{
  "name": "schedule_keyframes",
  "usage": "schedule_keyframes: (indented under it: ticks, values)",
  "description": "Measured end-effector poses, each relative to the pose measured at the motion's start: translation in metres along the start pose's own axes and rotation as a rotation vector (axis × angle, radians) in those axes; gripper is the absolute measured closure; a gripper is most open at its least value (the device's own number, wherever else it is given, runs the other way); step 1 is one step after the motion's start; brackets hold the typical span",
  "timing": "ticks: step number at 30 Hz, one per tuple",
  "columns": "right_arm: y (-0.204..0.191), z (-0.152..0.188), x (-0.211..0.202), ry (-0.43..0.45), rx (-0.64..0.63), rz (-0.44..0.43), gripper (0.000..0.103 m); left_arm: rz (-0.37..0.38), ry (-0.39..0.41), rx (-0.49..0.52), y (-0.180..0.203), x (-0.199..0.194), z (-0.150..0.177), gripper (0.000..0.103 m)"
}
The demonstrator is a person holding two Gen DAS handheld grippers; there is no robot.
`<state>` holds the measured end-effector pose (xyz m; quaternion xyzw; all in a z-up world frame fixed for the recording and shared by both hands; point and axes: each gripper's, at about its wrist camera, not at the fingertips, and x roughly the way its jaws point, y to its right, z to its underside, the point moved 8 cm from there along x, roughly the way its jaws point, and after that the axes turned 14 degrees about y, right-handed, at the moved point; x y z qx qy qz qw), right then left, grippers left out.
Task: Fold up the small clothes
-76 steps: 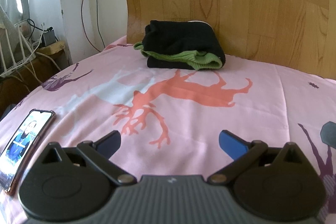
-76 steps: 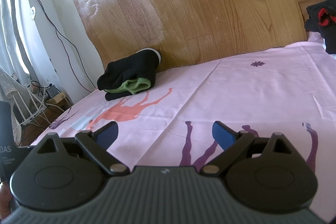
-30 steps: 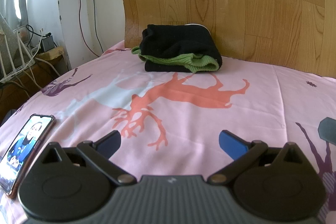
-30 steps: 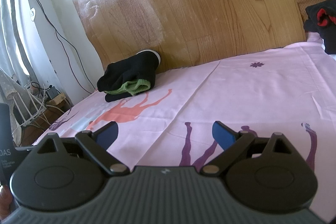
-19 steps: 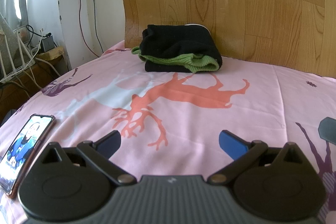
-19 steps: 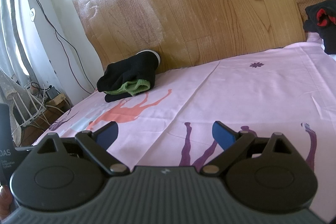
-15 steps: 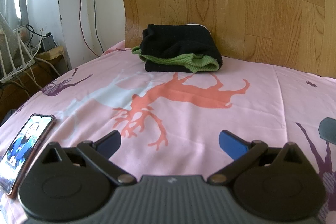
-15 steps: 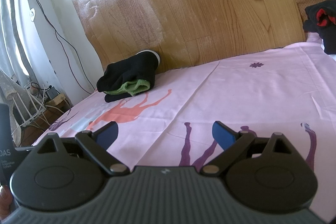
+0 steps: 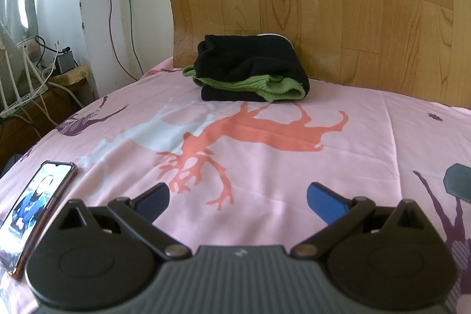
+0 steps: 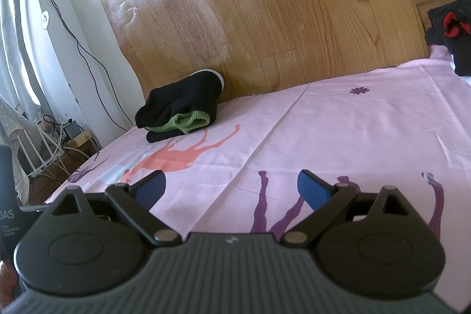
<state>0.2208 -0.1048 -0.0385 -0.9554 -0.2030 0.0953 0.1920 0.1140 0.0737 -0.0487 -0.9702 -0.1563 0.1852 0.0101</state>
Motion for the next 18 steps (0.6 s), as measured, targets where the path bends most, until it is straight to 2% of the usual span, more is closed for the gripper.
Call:
schedule_keyframes:
  ticks: [12, 18]
  values:
    - [0.0000, 0.0005, 0.0002, 0.000, 0.000, 0.001, 0.005, -0.003, 0.000, 0.002, 0.0004, 0.0000, 0.0000, 0.000]
    - [0.0021, 0.0008, 0.0000, 0.002, -0.003, -0.003, 0.005, 0.025, 0.042, 0.024, 0.0063, -0.0051, -0.0023, 0.000]
